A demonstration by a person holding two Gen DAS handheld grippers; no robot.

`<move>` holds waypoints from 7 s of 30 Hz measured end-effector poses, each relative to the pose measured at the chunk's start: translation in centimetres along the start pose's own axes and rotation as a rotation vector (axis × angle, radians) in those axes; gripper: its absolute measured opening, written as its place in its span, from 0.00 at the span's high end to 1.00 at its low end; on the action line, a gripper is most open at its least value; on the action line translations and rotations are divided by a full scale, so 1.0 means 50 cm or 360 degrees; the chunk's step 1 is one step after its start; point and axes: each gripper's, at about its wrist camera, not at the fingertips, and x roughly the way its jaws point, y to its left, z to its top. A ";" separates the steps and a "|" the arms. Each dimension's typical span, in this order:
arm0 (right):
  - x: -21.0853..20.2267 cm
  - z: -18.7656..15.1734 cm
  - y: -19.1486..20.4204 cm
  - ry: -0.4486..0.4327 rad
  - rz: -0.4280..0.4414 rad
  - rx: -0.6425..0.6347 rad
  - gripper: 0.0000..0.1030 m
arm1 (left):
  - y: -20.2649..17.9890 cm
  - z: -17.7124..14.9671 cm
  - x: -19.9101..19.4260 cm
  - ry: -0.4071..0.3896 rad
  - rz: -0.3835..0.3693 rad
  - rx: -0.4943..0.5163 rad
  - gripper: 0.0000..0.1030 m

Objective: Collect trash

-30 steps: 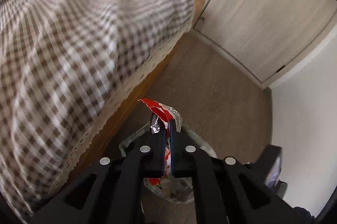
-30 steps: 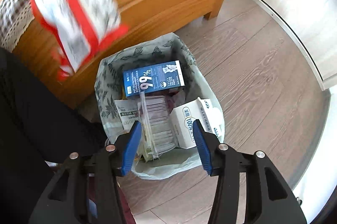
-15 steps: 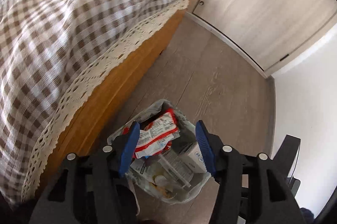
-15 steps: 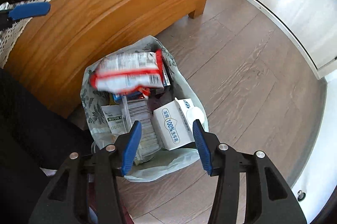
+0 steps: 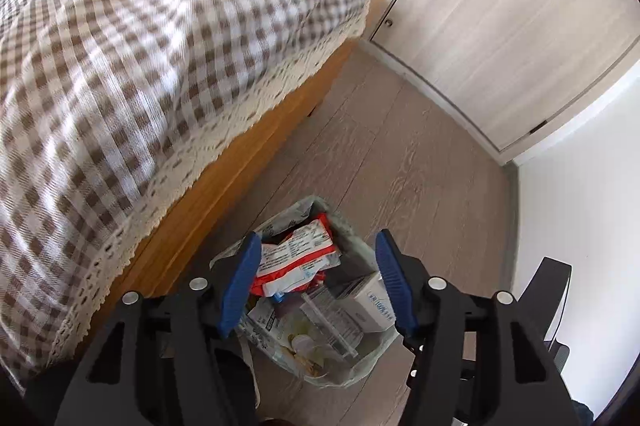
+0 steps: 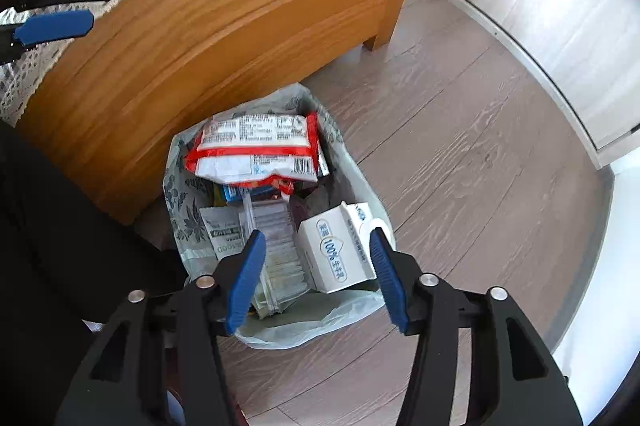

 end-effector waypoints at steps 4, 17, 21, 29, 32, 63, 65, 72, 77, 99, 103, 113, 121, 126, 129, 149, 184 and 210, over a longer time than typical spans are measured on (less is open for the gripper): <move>-0.070 0.045 0.007 -0.0229 -0.0030 -0.0027 0.44 | -0.002 0.018 -0.114 -0.0234 -0.0106 0.0132 0.35; -0.286 0.277 0.295 -0.0904 0.0257 -0.0436 0.32 | 0.278 -0.010 -0.568 -0.1002 0.0518 -0.0014 0.07; -0.318 0.346 0.445 -0.0956 0.0483 -0.0565 0.32 | 0.420 -0.053 -0.655 -0.1065 0.0778 -0.0129 0.07; -0.339 0.469 0.778 -0.0917 0.0731 -0.0815 0.32 | 0.654 -0.126 -0.773 -0.1195 0.1036 -0.0510 0.07; -0.301 0.528 0.897 -0.0847 0.0790 -0.0872 0.32 | 0.716 -0.146 -0.773 -0.1239 0.1083 -0.0638 0.07; -0.213 0.564 0.867 -0.0901 0.0765 -0.0487 0.94 | 0.839 -0.067 -0.669 -0.0911 0.0999 -0.0835 0.07; -0.201 0.581 0.832 -0.0904 0.0787 -0.0381 0.94 | 0.840 0.018 -0.646 -0.0908 0.0997 -0.0759 0.07; -0.194 0.589 0.710 -0.0936 0.0884 -0.0107 0.94 | 0.969 0.280 -0.472 -0.0711 0.0939 -0.0814 0.07; -0.186 0.609 0.686 -0.0899 0.0947 -0.0079 0.94 | 1.007 0.337 -0.397 -0.0602 0.0828 -0.0856 0.09; -0.298 0.451 0.592 -0.0940 0.1112 -0.0097 0.94 | 0.549 0.083 -0.651 -0.0860 0.1054 -0.0304 0.73; -0.372 0.380 0.459 -0.1013 0.0978 -0.0175 0.94 | 0.427 0.064 -0.643 -0.0921 0.0882 -0.0193 0.73; -0.308 0.209 0.100 -0.0702 0.0264 -0.0190 0.94 | 0.133 0.067 -0.449 -0.0768 0.0335 0.0071 0.73; -0.152 0.119 0.023 -0.0316 0.0120 -0.0130 0.94 | 0.044 0.047 -0.295 -0.0529 0.0128 0.0108 0.73; -0.076 0.086 0.012 -0.0135 0.0129 -0.0117 0.94 | 0.045 0.023 -0.170 -0.0271 0.0032 -0.0076 0.73; -0.039 0.071 0.009 -0.0065 0.0140 -0.0113 0.93 | 0.049 -0.003 -0.092 -0.0116 0.0023 -0.0211 0.73; 0.011 0.081 -0.032 -0.0064 0.0080 0.0085 0.52 | 0.045 -0.058 0.170 0.0514 0.0020 -0.0501 0.69; -0.239 0.130 -0.063 -0.0557 -0.0134 0.0093 0.34 | -0.044 -0.022 -0.006 -0.0254 0.0330 0.0097 0.18; -0.541 0.345 0.572 -0.1468 0.0605 -0.0539 0.23 | 0.346 -0.091 -0.784 -0.1510 0.1238 -0.0312 0.07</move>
